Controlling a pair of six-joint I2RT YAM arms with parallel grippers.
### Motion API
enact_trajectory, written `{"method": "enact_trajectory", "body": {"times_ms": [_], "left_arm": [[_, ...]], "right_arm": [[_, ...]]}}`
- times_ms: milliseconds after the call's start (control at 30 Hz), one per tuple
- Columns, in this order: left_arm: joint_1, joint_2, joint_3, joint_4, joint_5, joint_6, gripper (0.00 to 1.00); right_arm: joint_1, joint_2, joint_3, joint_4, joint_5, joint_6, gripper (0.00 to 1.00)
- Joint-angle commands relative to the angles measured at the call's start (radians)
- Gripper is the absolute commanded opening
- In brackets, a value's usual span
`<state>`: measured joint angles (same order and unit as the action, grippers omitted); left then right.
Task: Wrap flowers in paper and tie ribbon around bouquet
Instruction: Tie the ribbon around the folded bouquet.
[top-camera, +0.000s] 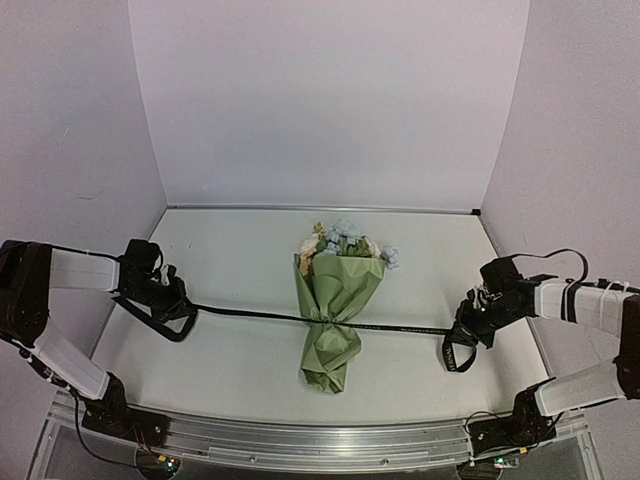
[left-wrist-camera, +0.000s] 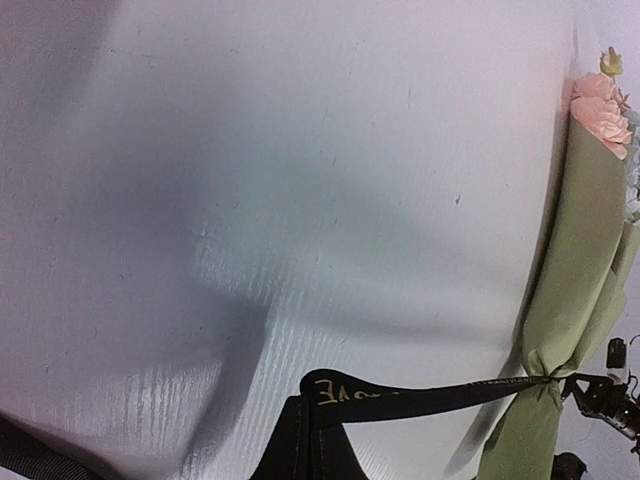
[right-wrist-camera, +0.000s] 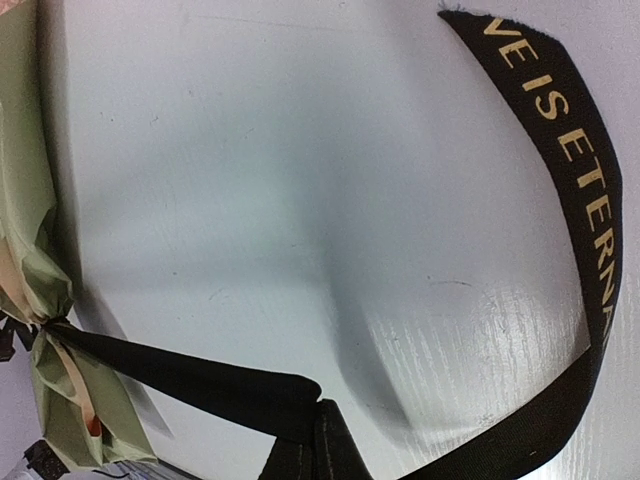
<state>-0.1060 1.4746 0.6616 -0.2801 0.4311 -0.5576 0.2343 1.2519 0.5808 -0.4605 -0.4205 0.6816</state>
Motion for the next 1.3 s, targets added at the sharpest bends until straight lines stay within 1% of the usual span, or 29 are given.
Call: {"method": "enact_trajectory", "body": {"times_ms": [0,167,300,400,567,700,767,867,967,1033,1133,1200,1267], "left_arm": [[0.157,-0.044,-0.015,0.034,-0.334,-0.054,0.0],[0.171,-0.049,-0.019,0.042,-0.319,-0.049,0.0],[0.17,-0.061,-0.019,0.052,-0.309,-0.028,0.0],[0.133,-0.069,-0.005,0.06,-0.286,-0.009,0.0],[-0.065,-0.105,0.048,0.042,-0.331,0.023,0.0],[-0.198,-0.148,0.083,0.067,-0.296,0.06,0.0],[-0.274,-0.162,0.111,0.072,-0.295,0.108,0.0],[-0.37,-0.19,0.145,0.106,-0.224,0.186,0.0],[-0.452,-0.23,0.17,0.133,-0.151,0.25,0.0],[-0.49,-0.248,0.187,0.133,-0.109,0.286,0.0],[-0.509,-0.255,0.209,0.116,-0.05,0.318,0.0],[-0.512,-0.258,0.216,0.101,-0.035,0.328,0.0],[-0.515,-0.27,0.217,0.094,0.005,0.342,0.0]], "right_arm": [[-0.1,-0.016,0.003,-0.216,0.301,0.039,0.0],[-0.114,-0.012,0.003,-0.217,0.275,0.039,0.0],[-0.114,-0.018,0.016,-0.242,0.265,0.001,0.0],[-0.091,-0.003,0.051,-0.271,0.238,-0.027,0.0],[-0.003,0.049,0.136,-0.355,0.257,-0.111,0.0],[0.079,0.108,0.213,-0.419,0.268,-0.158,0.0],[0.115,0.14,0.242,-0.439,0.274,-0.172,0.0],[0.176,0.178,0.282,-0.458,0.279,-0.177,0.0],[0.193,0.209,0.311,-0.468,0.279,-0.156,0.06],[0.195,0.22,0.322,-0.472,0.272,-0.151,0.14],[0.199,0.208,0.329,-0.474,0.261,-0.155,0.27],[0.211,0.188,0.33,-0.474,0.264,-0.167,0.36],[0.231,0.165,0.334,-0.47,0.266,-0.184,0.42]]}}
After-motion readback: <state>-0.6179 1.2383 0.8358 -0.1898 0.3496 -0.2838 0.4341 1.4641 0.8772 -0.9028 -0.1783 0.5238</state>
